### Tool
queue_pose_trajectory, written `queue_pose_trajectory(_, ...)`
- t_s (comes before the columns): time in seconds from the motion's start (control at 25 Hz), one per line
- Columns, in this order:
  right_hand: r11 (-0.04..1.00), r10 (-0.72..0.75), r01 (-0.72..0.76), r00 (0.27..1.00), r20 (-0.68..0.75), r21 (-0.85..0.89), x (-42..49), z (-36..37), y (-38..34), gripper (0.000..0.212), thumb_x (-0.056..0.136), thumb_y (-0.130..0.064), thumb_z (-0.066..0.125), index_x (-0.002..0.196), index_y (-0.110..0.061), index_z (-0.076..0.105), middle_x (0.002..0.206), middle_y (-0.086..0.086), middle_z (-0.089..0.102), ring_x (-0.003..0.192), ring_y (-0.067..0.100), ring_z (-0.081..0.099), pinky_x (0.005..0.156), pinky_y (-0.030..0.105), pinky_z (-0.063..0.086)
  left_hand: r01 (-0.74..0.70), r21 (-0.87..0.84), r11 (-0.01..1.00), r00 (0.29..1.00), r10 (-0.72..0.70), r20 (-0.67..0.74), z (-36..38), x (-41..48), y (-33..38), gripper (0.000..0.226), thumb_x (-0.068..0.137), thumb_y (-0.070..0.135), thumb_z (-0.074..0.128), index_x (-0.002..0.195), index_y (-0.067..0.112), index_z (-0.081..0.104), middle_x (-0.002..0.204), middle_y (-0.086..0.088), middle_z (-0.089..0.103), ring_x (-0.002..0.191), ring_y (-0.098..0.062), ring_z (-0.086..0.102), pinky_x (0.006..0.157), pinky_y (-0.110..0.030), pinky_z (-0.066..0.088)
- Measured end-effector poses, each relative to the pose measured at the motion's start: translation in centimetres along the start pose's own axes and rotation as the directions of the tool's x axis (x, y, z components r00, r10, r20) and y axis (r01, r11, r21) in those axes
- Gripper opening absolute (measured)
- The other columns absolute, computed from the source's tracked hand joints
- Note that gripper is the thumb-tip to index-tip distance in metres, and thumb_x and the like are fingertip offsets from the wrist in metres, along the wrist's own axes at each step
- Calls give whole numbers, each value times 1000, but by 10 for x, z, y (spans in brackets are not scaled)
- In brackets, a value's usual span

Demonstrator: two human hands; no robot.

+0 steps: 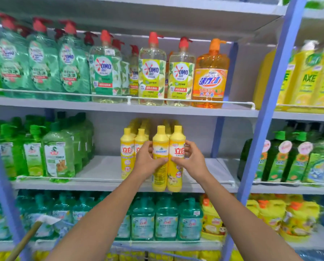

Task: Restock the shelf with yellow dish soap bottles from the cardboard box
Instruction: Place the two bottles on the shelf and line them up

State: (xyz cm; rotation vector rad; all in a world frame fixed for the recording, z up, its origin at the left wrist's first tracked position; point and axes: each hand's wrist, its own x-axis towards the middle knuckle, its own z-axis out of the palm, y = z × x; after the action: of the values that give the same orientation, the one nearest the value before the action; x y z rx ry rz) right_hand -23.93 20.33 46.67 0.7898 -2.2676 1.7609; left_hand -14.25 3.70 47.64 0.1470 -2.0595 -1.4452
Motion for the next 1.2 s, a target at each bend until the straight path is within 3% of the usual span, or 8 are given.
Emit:
queue_pose_trajectory(0.08,1000,-13,13,1000,-10,15,19,-13,1,78,70,-21,92,136,-18,49,121,-4,64,108,9,63,88,29,58,-20,7,1000,999,20,-27,16,19,8,58,69,8,90,114,18,55,98,8,66,80,7,66,63,-10,51)
queue_pose_trajectory(0.16,999,-25,26,999,-32,22,35,-23,4,76,72,-17,90,136,-19,49,118,-7,64,103,2,62,83,19,54,-32,19,999,998,33,-49,30,35,10,59,68,10,91,114,19,56,98,8,68,87,-3,68,67,-14,54)
queue_pose_trajectory(0.24,999,-27,29,999,-38,30,49,-29,12,76,72,-17,90,136,-20,48,118,-7,64,103,-2,61,84,18,54,-25,27,999,996,27,-82,44,47,8,61,67,9,92,116,15,56,99,4,69,90,-12,70,70,-19,57)
queue_pose_trajectory(0.48,1000,-9,9,1000,5,-14,66,-26,39,77,71,-19,91,135,-22,49,118,-10,63,104,-2,60,74,3,48,36,36,999,986,-30,-161,72,59,-10,63,69,6,90,119,17,53,99,5,66,88,-3,64,63,-9,52)
queue_pose_trajectory(0.68,1000,19,-18,1000,-23,5,65,-16,52,77,72,-20,91,136,-21,49,121,-10,64,105,-2,61,77,4,49,35,70,997,992,-26,-120,72,65,-26,63,68,4,90,118,16,54,98,8,67,87,1,64,67,-9,51)
queue_pose_trajectory(0.88,999,32,-32,998,-45,-4,68,-10,59,76,68,-18,93,131,-23,50,118,-8,66,104,-2,62,89,24,57,47,92,995,997,-42,-65,73,67,-44,63,67,4,91,118,14,55,100,5,68,84,11,64,71,-8,50)
queue_pose_trajectory(1.04,999,25,-27,999,-40,-38,59,-2,72,77,69,-24,92,133,-24,49,118,-12,62,107,-5,58,90,22,56,58,80,995,995,-51,-89,72,68,-59,65,67,17,93,118,25,54,105,6,67,97,-5,65,77,-16,51)
queue_pose_trajectory(1.2,999,32,-32,999,-38,-11,53,5,83,71,74,-28,89,134,-24,51,119,-13,63,108,-8,58,88,16,54,75,52,996,997,-73,-33,68,65,-70,64,70,20,91,124,22,56,112,11,68,102,1,65,85,-16,53)
